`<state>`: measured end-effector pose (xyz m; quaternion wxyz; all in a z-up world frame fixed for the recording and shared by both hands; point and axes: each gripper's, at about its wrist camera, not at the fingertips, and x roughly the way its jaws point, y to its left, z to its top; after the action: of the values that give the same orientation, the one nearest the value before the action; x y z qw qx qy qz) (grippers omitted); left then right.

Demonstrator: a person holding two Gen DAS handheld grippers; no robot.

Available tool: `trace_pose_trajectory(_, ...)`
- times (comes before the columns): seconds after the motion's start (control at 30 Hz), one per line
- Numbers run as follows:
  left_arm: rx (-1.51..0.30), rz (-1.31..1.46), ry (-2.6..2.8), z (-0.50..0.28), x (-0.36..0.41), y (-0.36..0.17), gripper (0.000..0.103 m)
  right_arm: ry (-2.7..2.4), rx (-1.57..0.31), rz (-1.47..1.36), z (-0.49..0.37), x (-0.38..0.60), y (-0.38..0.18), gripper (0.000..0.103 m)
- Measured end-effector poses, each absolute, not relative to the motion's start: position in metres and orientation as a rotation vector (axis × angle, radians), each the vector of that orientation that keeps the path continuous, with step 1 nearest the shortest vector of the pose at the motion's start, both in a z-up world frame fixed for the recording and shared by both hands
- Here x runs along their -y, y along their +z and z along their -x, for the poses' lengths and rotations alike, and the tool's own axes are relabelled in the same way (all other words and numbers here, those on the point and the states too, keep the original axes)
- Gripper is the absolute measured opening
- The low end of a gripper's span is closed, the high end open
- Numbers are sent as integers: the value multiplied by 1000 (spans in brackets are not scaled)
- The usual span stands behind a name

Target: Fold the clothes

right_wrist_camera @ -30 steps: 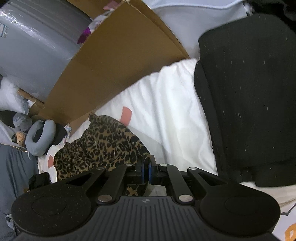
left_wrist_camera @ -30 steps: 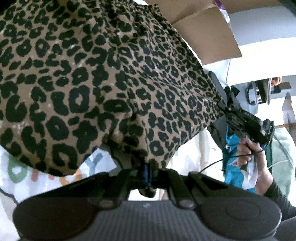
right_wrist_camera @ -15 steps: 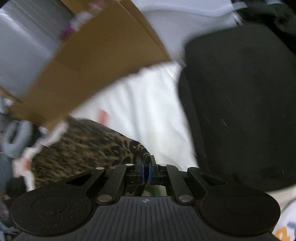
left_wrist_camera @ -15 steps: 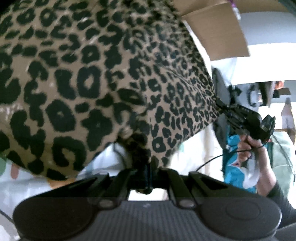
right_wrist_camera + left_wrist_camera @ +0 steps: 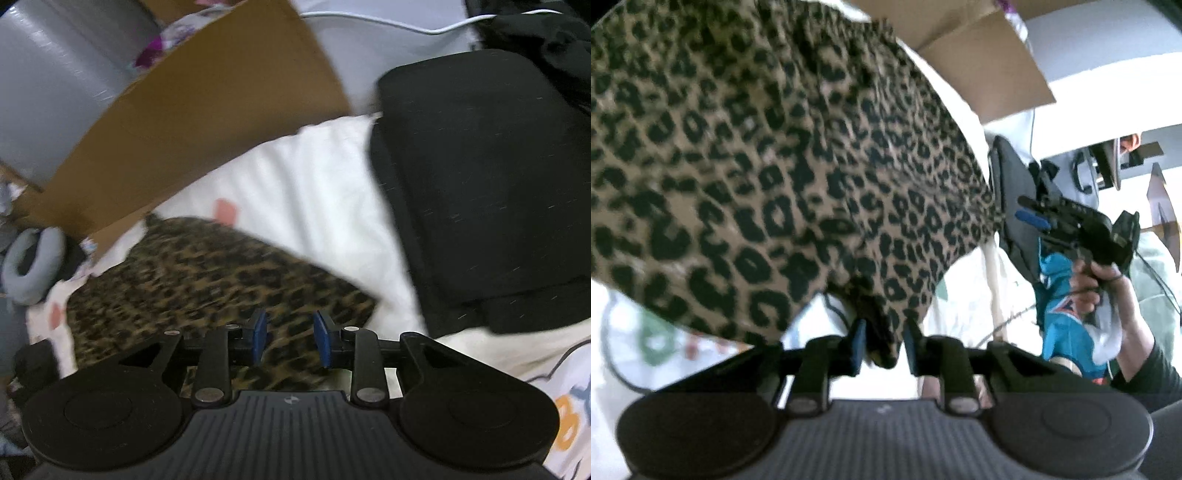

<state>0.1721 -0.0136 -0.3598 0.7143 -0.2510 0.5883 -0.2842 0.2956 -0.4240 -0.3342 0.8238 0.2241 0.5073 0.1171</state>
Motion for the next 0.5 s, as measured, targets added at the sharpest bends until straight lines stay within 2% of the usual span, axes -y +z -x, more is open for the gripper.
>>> trace_pose_trajectory(0.2, -1245, 541, -541, -177, -14, -342, 26, 353, -1093, -451, -285, 390, -322, 30)
trace_pose_trajectory(0.5, -1078, 543, -207, -194, -94, -329, 26, 561, -1101, -469, -265, 330, -320, 33)
